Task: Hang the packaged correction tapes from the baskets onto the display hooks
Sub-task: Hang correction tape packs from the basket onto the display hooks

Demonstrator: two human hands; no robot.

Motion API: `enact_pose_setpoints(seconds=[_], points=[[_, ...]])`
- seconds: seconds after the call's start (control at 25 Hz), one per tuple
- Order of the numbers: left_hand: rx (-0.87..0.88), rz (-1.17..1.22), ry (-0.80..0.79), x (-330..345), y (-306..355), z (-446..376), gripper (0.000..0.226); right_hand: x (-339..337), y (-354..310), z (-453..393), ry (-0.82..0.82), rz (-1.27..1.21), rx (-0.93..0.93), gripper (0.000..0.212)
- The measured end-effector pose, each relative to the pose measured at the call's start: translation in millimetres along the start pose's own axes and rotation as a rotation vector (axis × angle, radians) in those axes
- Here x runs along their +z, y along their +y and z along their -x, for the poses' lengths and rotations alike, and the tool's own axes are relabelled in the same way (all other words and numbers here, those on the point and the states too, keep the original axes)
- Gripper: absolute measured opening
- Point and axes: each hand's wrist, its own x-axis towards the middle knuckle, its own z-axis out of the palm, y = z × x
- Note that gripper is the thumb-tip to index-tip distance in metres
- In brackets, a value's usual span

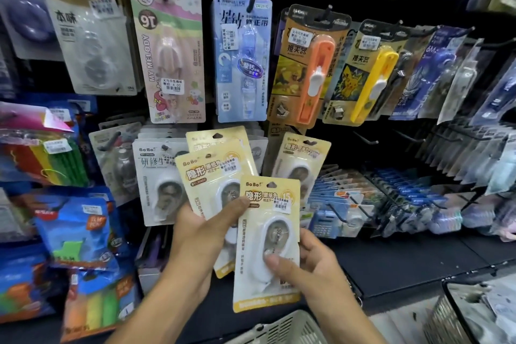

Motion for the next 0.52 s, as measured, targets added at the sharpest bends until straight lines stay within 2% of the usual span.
enact_pose_setpoints(seconds=[0.08, 0.2, 0.36, 0.44, 0.52], points=[[-0.001, 0.016, 0.004, 1.1, 3.8, -0.2, 0.054, -2.5, -6.3, -7.1, 0.122, -0.087, -0.054, 0.048], [-0.006, 0.016, 0.028, -3.4, 9.2, -3.4, 0.046, -29.4, -30.8, -25.8, 0.302, -0.080, -0.171, 0.046], [0.002, -0.027, -0.002, -6.0, 13.1, -3.9, 0.046, -58.0, -51.9, -44.1, 0.353, 0.003, -0.200, 0.033], [0.013, -0.027, -0.006, -5.5, 13.6, -3.6, 0.049, -60.9, -51.0, -49.9, 0.509, 0.064, -0.170, 0.033], [0.016, -0.038, -0.026, -3.9, 14.2, -4.0, 0.057, -60.0, -50.9, -58.4, 0.690, 0.234, -0.203, 0.024]])
